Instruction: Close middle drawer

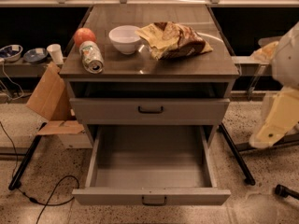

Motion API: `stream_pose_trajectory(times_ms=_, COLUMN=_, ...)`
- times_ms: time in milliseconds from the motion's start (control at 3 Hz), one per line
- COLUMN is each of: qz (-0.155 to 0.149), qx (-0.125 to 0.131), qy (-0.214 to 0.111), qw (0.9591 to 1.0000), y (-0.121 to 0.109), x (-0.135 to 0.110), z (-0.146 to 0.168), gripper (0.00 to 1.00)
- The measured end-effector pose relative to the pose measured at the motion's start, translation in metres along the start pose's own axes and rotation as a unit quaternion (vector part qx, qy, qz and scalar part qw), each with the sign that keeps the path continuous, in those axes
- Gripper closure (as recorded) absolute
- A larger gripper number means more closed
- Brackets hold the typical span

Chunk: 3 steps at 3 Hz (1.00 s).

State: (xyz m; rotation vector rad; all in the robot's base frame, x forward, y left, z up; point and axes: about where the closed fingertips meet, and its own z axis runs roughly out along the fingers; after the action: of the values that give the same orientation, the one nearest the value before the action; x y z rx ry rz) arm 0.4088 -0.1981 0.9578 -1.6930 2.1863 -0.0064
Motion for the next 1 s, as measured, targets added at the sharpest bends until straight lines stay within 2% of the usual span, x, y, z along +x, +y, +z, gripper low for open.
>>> stream_pose_trajectory(times_ms=333, qz=0.021, qx=-0.02, qy=-0.029, qw=0.9992, y=0.034, x=-0.004, z=0.033, gripper=0.0)
stream_pose_trajectory(times_ms=667, qz=0.04, qx=-0.044, qy=-0.044, qw=0.9972, y=0.069, x=-0.008, z=0.076, gripper=0.0)
stream_pose_trajectory(times_ms=1000, qz=0.066, qx=-0.082, qy=-0.057, qw=0.9928, y=0.103, x=-0.009, z=0.135, gripper=0.0)
